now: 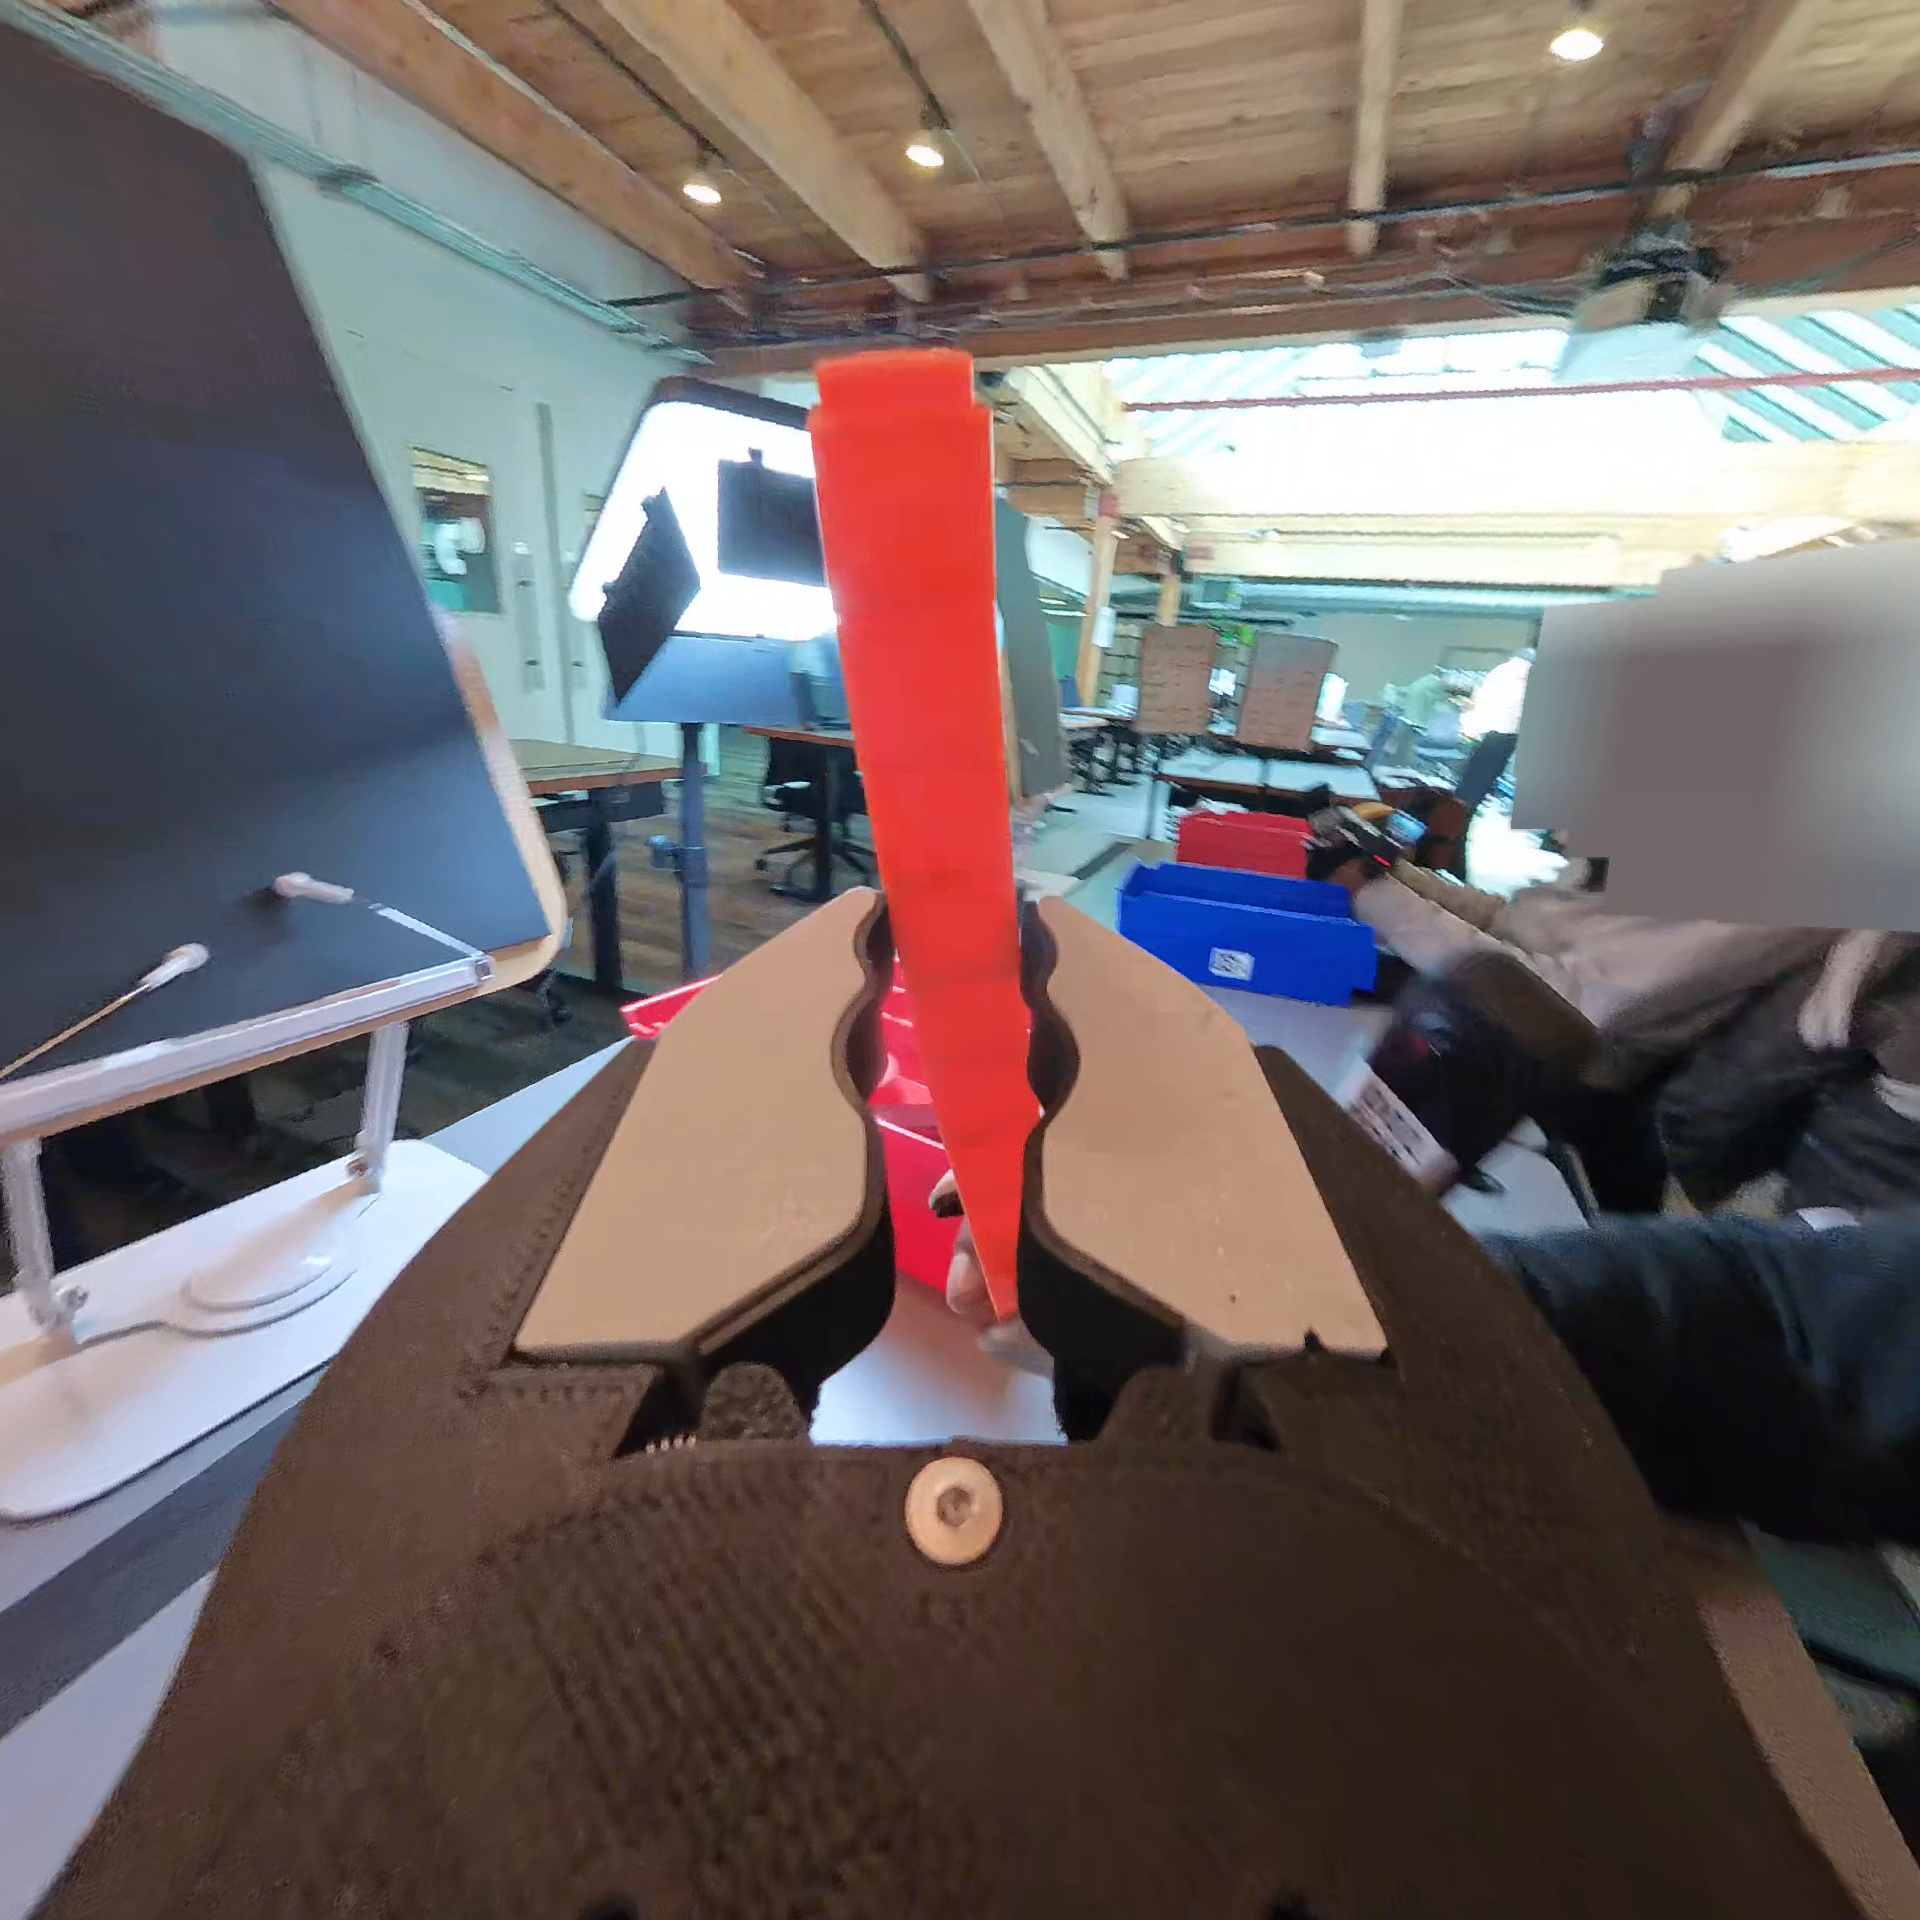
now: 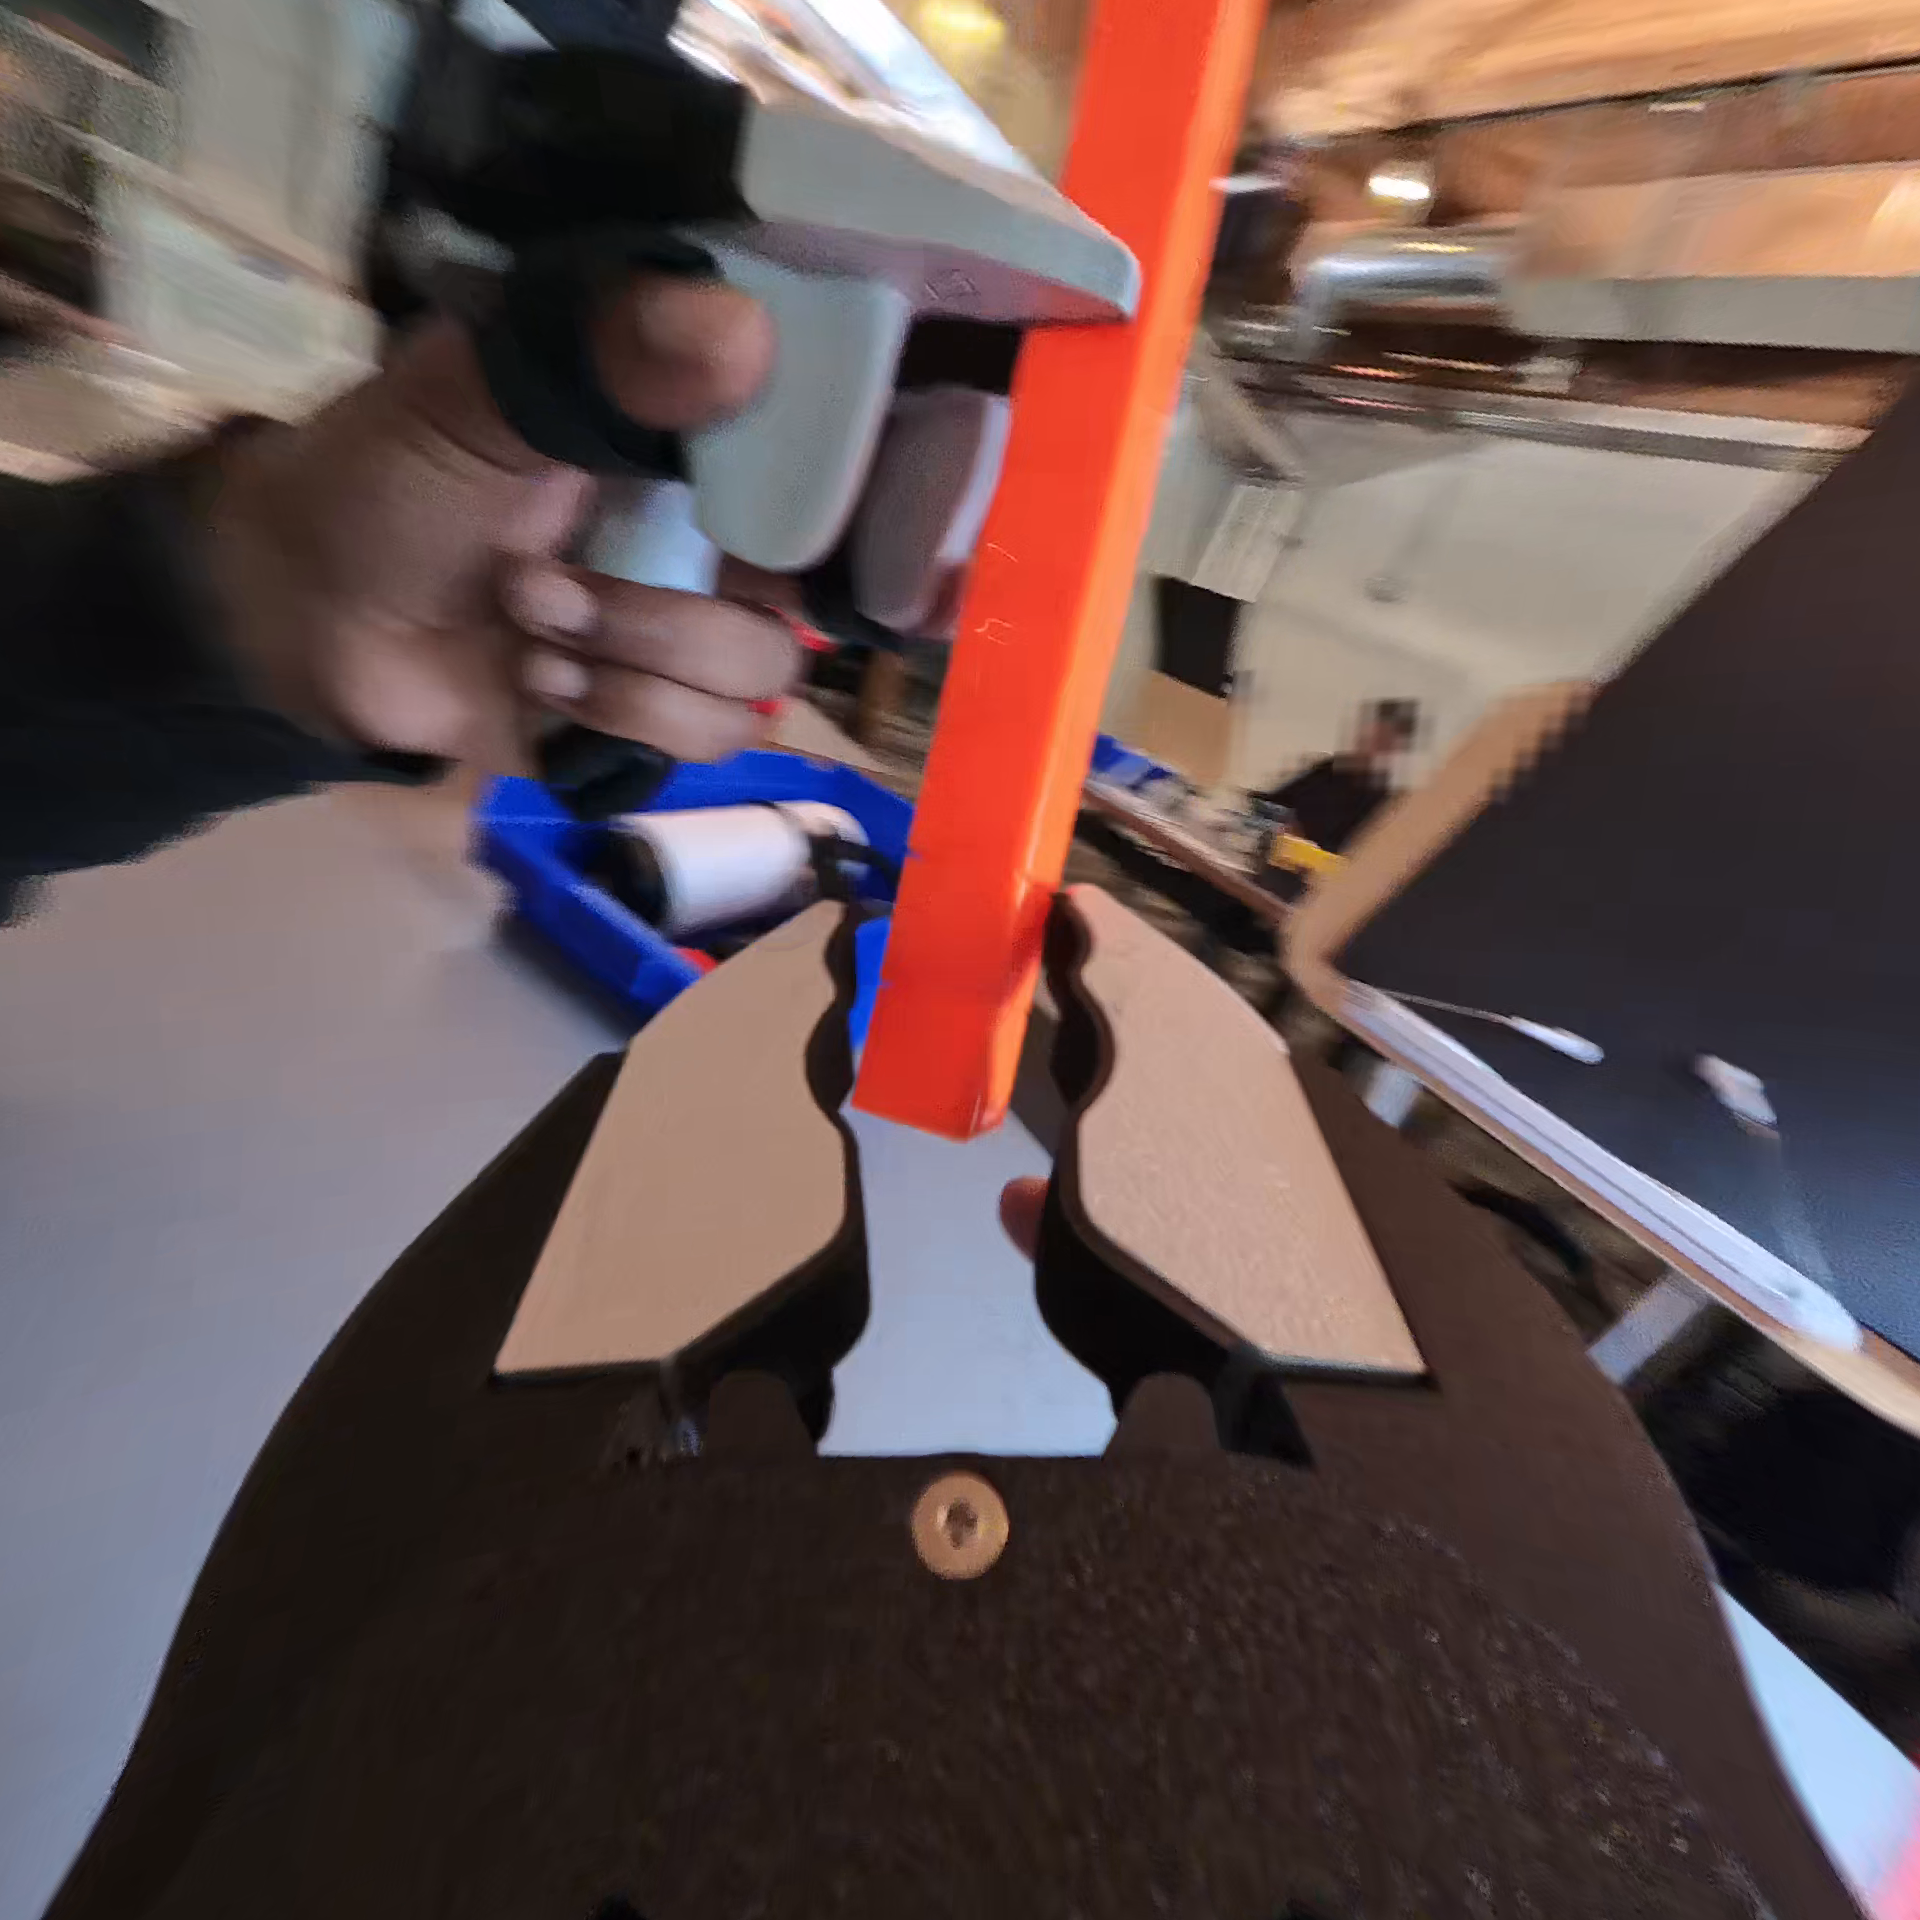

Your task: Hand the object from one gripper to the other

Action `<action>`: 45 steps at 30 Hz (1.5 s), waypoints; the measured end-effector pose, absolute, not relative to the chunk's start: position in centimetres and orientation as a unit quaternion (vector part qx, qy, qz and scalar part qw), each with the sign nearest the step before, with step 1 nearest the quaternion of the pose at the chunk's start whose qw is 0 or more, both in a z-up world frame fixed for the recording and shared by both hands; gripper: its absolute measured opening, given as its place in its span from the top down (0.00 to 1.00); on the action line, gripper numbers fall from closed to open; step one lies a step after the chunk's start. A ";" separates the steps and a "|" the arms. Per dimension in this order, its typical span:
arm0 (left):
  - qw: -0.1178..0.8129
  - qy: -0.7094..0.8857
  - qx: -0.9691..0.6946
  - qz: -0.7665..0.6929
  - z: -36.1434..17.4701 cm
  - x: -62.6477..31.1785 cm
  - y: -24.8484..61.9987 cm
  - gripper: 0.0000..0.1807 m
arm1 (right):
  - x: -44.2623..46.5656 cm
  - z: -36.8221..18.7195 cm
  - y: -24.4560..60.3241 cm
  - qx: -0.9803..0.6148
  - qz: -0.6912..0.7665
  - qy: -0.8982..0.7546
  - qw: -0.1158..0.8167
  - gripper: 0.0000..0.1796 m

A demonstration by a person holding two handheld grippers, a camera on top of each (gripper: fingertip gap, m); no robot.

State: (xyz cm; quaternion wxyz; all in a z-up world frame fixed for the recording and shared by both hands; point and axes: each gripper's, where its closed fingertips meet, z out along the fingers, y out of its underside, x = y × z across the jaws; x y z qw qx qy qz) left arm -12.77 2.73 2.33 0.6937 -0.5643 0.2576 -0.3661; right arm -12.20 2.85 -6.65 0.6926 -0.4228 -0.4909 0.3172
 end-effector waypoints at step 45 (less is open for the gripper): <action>0.559 0.386 -0.560 -0.474 0.0 -8.2 -1.1 0.86 | -11.9 -8.6 -2.7 -0.428 0.556 -0.584 0.408 0.86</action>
